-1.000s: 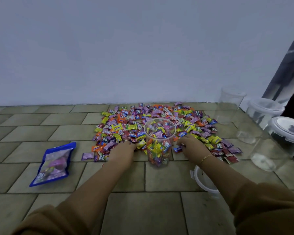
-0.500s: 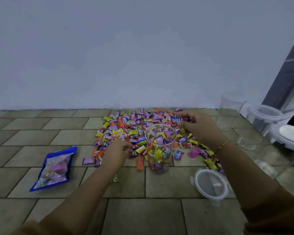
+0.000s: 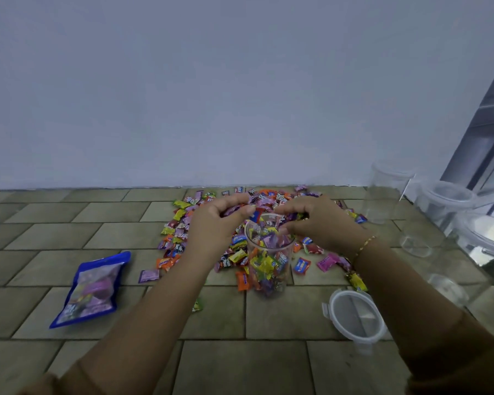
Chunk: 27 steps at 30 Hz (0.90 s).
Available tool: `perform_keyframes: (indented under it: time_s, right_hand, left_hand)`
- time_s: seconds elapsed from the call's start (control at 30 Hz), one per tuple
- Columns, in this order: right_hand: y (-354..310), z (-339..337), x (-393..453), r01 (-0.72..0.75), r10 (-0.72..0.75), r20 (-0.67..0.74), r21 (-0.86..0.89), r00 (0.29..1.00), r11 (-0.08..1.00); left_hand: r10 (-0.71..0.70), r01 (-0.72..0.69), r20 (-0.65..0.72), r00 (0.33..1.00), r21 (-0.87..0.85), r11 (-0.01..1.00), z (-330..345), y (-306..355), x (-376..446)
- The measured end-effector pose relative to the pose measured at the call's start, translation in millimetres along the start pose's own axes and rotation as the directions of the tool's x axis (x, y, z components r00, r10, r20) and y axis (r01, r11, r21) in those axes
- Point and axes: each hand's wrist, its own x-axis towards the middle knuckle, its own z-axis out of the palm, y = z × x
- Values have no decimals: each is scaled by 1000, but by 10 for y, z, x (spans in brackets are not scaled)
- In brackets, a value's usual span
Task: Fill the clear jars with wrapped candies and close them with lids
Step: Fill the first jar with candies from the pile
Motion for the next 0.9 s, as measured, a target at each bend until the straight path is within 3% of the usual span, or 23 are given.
perform_keyframes:
  time_s: [0.47, 0.77, 0.9]
  right_hand:
    - [93, 12, 28, 42, -43, -28, -25, 999, 999]
    - [89, 10, 31, 50, -51, -32, -26, 998, 998]
    - [133, -8, 13, 61, -57, -56, 61, 997, 996]
  left_hand:
    - [27, -27, 163, 986, -4, 1000, 247, -6, -53]
    - [41, -35, 147, 988, -43, 998, 220, -6, -23]
    - [17, -13, 107, 994, -41, 999, 146, -62, 10]
